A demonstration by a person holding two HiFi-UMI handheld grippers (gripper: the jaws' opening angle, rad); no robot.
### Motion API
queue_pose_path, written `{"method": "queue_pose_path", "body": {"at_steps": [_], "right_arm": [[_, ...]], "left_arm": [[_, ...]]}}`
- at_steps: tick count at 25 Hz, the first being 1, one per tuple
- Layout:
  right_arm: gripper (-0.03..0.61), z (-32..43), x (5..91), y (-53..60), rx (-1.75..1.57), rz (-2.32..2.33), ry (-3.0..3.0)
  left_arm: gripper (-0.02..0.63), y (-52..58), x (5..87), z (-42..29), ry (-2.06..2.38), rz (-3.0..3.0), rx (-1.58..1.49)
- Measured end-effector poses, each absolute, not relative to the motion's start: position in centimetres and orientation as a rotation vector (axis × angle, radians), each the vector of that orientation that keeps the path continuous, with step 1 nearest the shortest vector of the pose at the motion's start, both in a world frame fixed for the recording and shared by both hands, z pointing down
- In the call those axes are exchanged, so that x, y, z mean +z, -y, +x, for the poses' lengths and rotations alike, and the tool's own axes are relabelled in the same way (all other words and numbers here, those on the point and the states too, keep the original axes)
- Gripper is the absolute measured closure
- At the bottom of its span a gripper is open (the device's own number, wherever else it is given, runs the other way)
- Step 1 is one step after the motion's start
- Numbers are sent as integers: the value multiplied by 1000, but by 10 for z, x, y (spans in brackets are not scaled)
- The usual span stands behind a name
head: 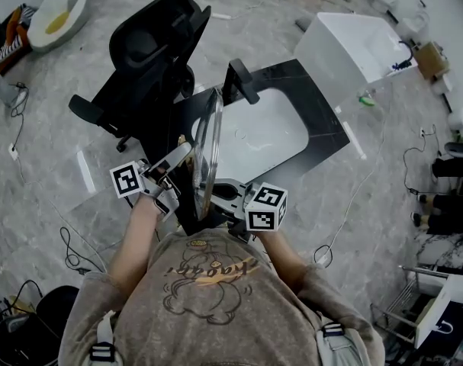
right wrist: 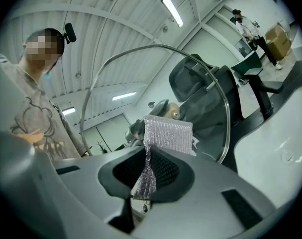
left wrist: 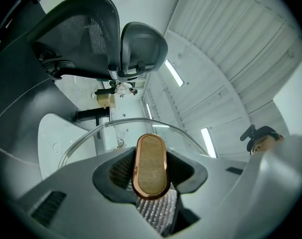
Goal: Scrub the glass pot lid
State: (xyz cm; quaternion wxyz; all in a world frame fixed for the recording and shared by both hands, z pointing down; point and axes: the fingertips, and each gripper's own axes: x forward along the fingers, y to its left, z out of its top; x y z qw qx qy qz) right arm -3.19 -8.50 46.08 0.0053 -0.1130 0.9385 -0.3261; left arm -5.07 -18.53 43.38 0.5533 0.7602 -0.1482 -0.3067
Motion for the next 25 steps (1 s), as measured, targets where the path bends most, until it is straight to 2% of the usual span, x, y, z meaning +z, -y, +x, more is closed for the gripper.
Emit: {"method": "queue_pose_path", "body": {"at_steps": [10, 25], "right_arm": [[525, -23, 394, 84, -989, -221, -2777], [525, 2, 354, 152, -808, -417, -2707]], "left_arm": [[436, 179, 445, -54, 363, 1771, -714], [436, 173, 436, -39, 289, 1790, -697]]}}
